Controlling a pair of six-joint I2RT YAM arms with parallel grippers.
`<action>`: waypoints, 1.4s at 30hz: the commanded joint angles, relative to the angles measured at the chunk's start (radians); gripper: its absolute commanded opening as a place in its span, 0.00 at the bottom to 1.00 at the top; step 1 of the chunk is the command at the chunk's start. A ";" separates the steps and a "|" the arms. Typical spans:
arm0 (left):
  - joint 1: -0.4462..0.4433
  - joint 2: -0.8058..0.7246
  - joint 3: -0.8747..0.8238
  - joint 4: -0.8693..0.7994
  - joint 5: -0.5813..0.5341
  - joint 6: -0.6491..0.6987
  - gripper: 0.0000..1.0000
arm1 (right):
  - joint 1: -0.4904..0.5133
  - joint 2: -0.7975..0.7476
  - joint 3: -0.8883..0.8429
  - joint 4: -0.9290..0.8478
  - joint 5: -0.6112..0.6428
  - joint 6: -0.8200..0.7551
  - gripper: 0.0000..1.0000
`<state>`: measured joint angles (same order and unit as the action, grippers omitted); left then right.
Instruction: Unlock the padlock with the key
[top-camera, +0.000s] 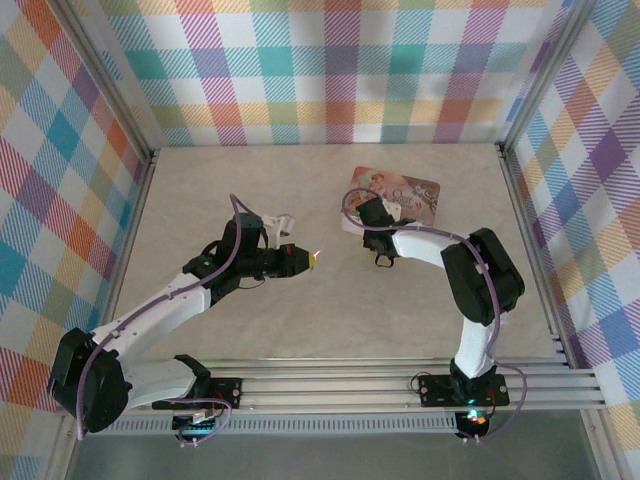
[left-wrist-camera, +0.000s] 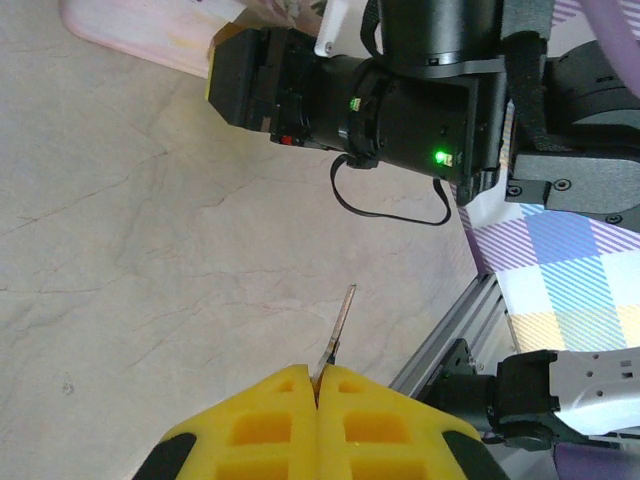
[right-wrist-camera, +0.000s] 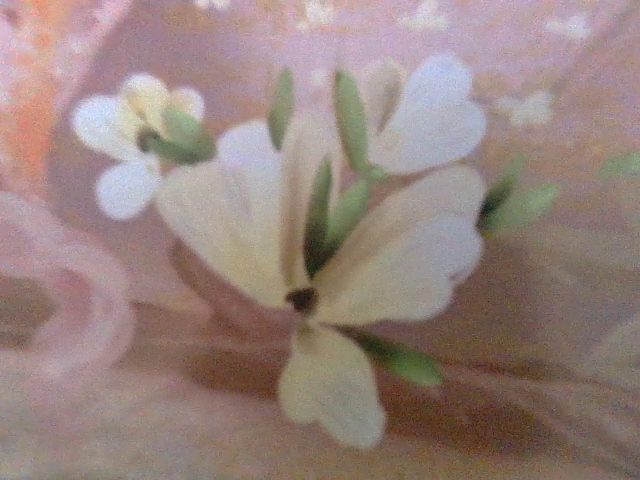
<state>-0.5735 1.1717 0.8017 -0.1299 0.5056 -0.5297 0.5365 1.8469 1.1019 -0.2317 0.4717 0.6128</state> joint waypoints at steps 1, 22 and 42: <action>0.009 -0.027 -0.004 -0.006 -0.004 0.009 0.00 | -0.003 -0.041 0.033 0.029 0.020 -0.003 0.48; 0.009 -0.071 -0.041 -0.037 -0.028 0.017 0.00 | -0.020 -0.054 0.042 0.014 -0.167 -0.117 0.07; -0.016 0.021 -0.199 0.292 -0.042 -0.003 0.00 | -0.020 -0.146 0.033 -0.180 -0.668 -0.021 0.00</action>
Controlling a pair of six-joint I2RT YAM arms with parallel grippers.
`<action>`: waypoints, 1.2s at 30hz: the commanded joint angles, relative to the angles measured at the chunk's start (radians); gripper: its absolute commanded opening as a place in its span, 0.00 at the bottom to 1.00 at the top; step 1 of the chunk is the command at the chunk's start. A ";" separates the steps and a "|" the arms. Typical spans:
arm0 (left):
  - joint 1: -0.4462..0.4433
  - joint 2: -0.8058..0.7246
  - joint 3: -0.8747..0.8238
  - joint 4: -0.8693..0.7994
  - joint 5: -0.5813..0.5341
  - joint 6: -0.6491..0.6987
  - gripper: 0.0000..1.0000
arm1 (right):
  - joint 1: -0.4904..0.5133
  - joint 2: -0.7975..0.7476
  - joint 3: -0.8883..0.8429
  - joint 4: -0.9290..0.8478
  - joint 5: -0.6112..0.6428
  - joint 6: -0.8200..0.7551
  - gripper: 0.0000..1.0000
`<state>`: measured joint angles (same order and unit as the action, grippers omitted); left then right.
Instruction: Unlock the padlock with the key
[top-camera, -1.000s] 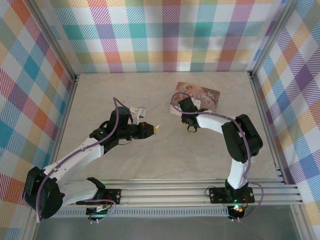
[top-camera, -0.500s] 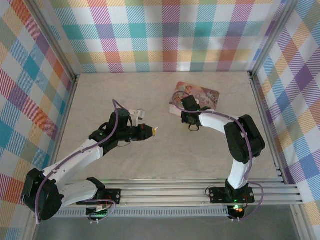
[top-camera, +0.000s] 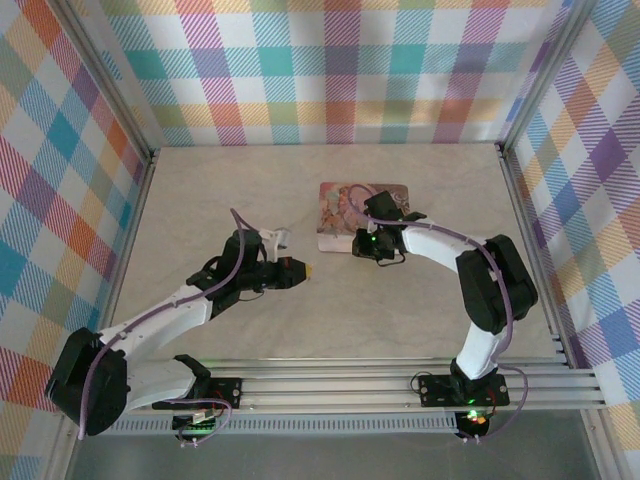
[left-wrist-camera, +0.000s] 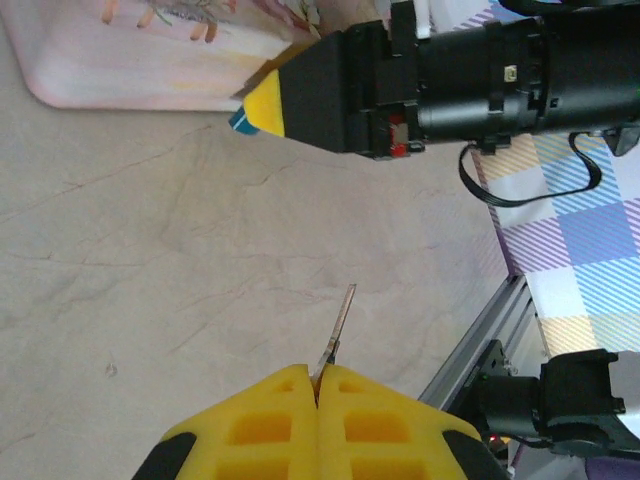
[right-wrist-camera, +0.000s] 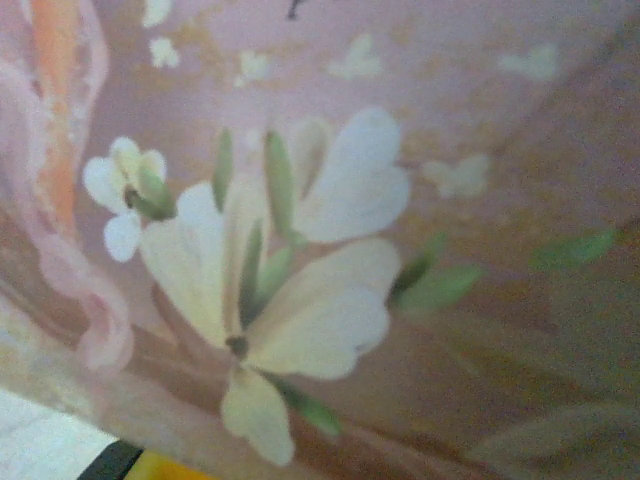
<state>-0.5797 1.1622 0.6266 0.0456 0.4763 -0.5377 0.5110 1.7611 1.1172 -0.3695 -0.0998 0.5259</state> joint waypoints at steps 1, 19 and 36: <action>-0.014 0.044 -0.028 0.142 -0.011 0.003 0.00 | 0.006 -0.063 0.028 -0.056 -0.106 0.079 0.00; -0.063 0.348 0.043 0.506 0.100 0.009 0.00 | -0.036 -0.139 0.134 -0.243 -0.181 0.317 0.00; -0.068 0.468 0.052 0.651 0.088 0.041 0.00 | -0.134 -0.142 0.191 -0.346 -0.394 0.240 0.00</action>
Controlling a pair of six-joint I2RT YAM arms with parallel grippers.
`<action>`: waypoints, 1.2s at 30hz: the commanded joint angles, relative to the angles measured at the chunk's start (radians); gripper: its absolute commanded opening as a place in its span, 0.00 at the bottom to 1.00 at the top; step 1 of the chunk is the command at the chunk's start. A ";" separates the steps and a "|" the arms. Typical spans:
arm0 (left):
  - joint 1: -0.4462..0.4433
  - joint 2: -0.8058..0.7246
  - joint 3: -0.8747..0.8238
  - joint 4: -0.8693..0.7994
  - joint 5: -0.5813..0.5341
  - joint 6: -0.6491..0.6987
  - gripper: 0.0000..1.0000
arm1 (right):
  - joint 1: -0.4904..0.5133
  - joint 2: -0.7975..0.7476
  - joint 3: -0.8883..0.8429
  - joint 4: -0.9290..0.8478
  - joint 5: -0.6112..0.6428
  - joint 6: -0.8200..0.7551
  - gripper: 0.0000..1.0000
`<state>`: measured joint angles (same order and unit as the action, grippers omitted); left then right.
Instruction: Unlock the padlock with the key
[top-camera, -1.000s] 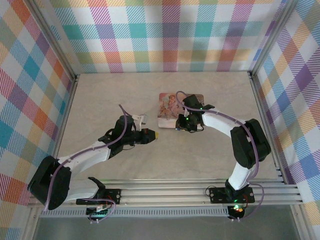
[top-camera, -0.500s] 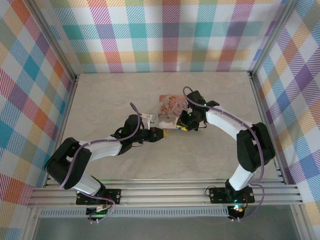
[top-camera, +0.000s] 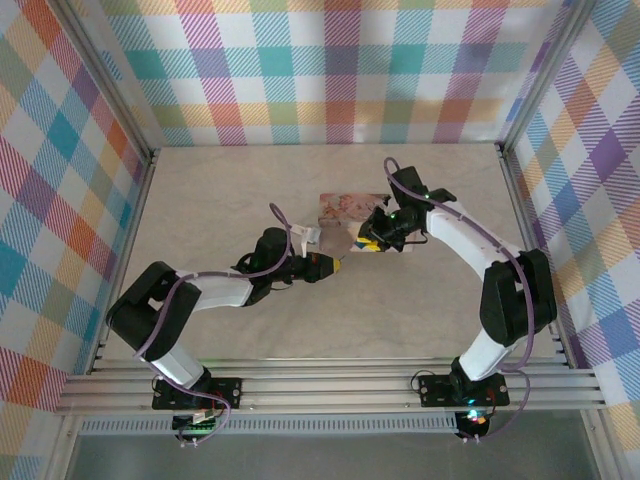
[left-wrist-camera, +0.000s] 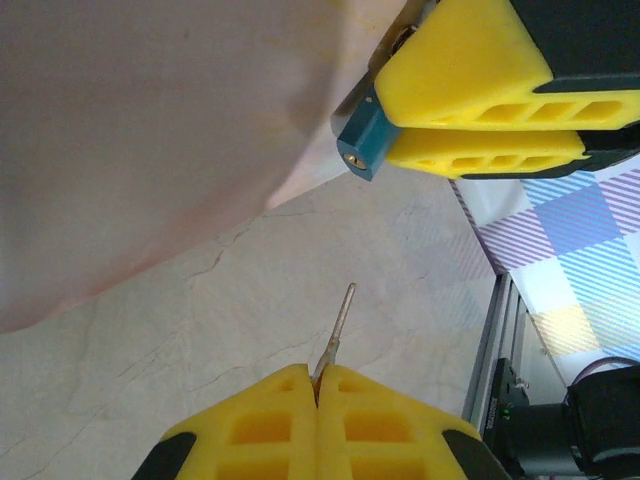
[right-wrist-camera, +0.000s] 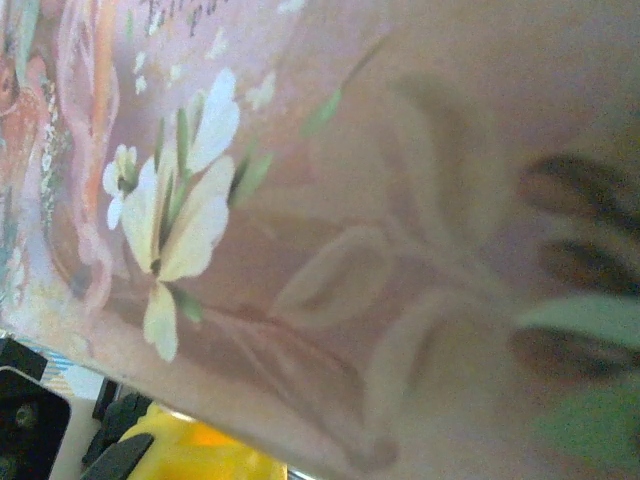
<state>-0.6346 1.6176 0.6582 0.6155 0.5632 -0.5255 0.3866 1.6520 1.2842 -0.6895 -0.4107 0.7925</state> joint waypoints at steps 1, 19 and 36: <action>-0.014 0.014 0.024 0.082 0.000 0.030 0.00 | -0.011 -0.033 0.022 -0.025 -0.090 -0.027 0.00; -0.061 0.108 0.045 0.254 -0.060 -0.015 0.00 | -0.014 -0.077 -0.036 0.027 -0.184 -0.043 0.00; -0.062 0.103 0.007 0.333 -0.069 -0.056 0.00 | -0.029 -0.082 -0.046 0.030 -0.196 -0.053 0.00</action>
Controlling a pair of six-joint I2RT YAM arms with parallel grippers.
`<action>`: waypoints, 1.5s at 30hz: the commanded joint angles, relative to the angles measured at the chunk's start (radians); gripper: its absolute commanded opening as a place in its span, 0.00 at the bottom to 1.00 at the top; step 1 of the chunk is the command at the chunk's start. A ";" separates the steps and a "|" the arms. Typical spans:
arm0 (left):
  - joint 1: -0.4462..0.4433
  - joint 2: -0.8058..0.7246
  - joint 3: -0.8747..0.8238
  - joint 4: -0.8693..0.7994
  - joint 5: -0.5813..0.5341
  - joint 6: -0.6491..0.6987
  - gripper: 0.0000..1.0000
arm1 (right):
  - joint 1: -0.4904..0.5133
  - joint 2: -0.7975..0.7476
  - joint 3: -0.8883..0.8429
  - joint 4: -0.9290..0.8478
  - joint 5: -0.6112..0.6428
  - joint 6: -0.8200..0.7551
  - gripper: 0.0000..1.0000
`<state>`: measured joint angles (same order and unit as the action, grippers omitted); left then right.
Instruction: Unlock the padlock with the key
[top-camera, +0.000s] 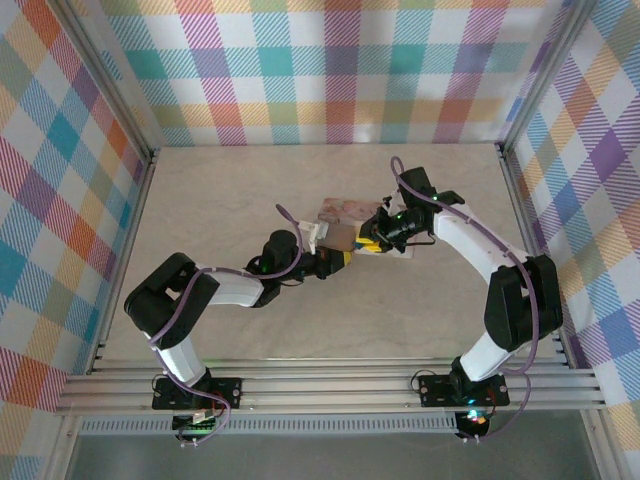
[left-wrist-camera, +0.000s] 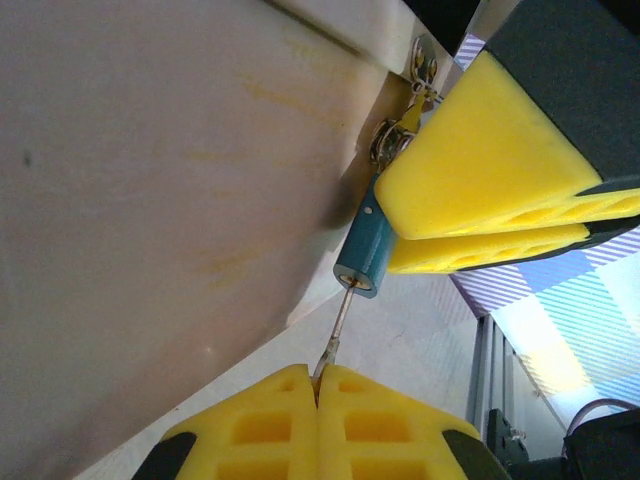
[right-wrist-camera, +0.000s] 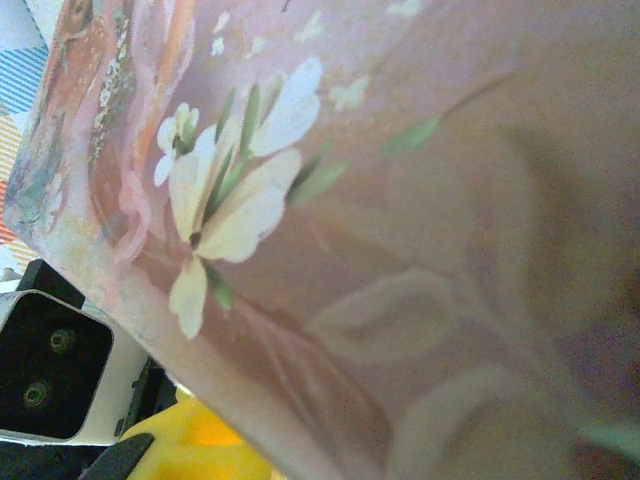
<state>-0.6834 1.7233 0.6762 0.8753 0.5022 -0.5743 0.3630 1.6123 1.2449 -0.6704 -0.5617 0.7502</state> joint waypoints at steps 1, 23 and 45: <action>-0.013 -0.003 -0.011 0.073 -0.007 -0.008 0.00 | -0.006 -0.042 -0.006 0.012 -0.046 -0.012 0.00; -0.012 0.059 0.068 0.083 0.028 -0.028 0.00 | -0.009 -0.014 -0.024 0.029 -0.148 -0.037 0.00; -0.176 0.116 -0.052 0.064 -0.159 -0.042 0.00 | 0.004 -0.003 -0.370 0.291 -0.112 0.003 0.00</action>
<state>-0.8101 1.8320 0.6403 0.8749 0.3748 -0.6395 0.3580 1.5875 0.9138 -0.3775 -0.6483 0.7212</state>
